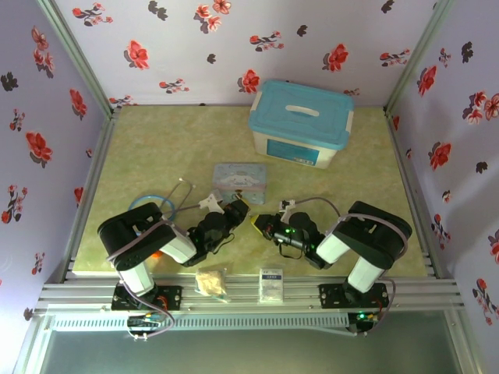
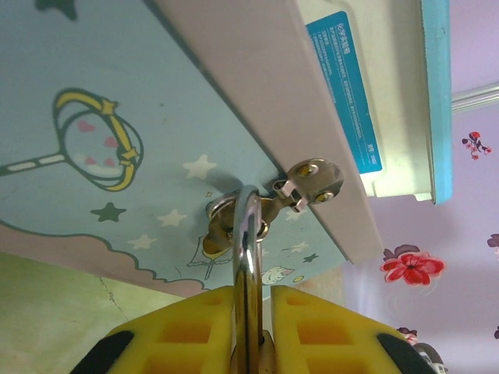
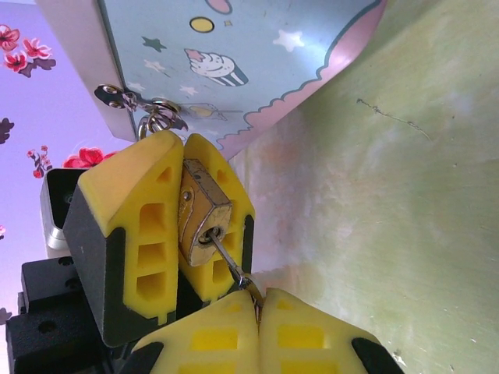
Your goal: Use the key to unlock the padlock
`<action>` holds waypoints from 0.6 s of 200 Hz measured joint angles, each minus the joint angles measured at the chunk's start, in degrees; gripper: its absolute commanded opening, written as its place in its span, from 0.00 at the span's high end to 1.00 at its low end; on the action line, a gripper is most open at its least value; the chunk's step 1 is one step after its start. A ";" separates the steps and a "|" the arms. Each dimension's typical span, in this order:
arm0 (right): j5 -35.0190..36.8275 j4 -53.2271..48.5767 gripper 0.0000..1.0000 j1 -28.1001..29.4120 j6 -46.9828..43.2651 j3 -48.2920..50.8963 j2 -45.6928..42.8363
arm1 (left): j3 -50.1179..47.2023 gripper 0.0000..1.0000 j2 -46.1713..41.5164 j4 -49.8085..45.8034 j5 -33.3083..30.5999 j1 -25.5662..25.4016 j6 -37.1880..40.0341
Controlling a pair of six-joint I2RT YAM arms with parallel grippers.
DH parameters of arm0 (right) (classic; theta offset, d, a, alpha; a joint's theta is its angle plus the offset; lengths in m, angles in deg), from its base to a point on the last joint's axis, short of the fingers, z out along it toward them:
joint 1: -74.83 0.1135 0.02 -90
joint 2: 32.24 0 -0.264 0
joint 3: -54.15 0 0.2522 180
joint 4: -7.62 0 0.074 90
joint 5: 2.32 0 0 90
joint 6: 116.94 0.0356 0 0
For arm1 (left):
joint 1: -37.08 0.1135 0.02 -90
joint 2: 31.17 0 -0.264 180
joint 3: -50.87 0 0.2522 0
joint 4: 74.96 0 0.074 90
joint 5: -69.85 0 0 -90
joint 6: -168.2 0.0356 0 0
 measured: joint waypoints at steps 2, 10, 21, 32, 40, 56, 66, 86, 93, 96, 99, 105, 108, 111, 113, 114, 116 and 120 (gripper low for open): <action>-0.09 0.00 1.00 -0.04 0.07 0.04 -0.09 | -0.04 1.00 -0.09 0.00 0.04 0.00 0.00; -0.28 0.02 1.00 -0.15 0.17 0.20 -0.22 | -0.20 1.00 -0.28 0.02 0.22 0.00 0.00; -0.70 0.02 1.00 -0.28 0.37 0.26 -0.26 | -0.42 1.00 -0.46 0.00 0.44 0.00 0.00; -1.22 0.15 1.00 -0.31 0.59 0.26 -0.04 | -0.52 1.00 -0.48 0.00 0.59 0.00 0.00; -1.42 0.50 1.00 -0.31 0.85 0.24 0.50 | -0.61 1.00 -0.48 0.00 0.66 0.00 0.00; -1.70 0.90 1.00 -0.31 0.98 -0.02 1.44 | -0.72 1.00 -0.48 -0.11 0.79 0.00 0.00; -1.79 0.92 1.00 -0.31 0.98 -0.04 1.42 | -0.72 1.00 -0.48 -0.11 0.79 0.00 0.00; -2.45 0.98 1.00 -0.48 1.49 -0.24 1.42 | -0.76 1.00 -0.90 -0.31 0.76 0.00 0.02; -3.02 0.96 1.00 -0.68 1.90 -0.39 1.42 | -0.76 1.00 -1.03 -0.39 0.59 0.00 0.02; -3.23 0.96 1.00 -0.72 2.08 -0.48 1.42 | -0.76 1.00 -1.05 -0.39 0.55 0.00 0.02; -3.54 0.96 1.00 -0.85 2.23 -0.57 1.42 | -0.76 1.00 -1.14 -0.42 0.52 0.02 0.02; -4.15 0.94 1.00 -1.11 2.47 -0.68 1.44 | -0.76 1.00 -1.25 -0.42 0.48 0.07 0.02; -4.46 0.94 1.00 -1.27 2.49 -0.74 1.44 | -0.76 1.00 -1.27 -0.39 0.44 0.07 0.04; -4.90 0.94 1.00 -1.53 2.60 -0.79 1.44 | -0.76 1.00 -1.36 -0.42 0.37 0.09 0.04; -5.20 0.94 1.00 -1.68 2.71 -0.85 1.46 | -0.76 1.00 -1.36 -0.39 0.39 0.11 0.04; -5.29 0.92 1.00 -1.73 2.75 -0.87 1.46 | -0.76 1.00 -1.38 -0.39 0.39 0.11 0.04; -5.64 0.94 1.00 -1.92 2.84 -0.90 1.51 | -0.76 1.00 -1.42 -0.39 0.35 0.11 0.04; -6.32 0.94 1.00 -2.32 2.97 -0.96 1.57 | -0.76 1.00 -1.46 -0.42 0.35 0.11 0.04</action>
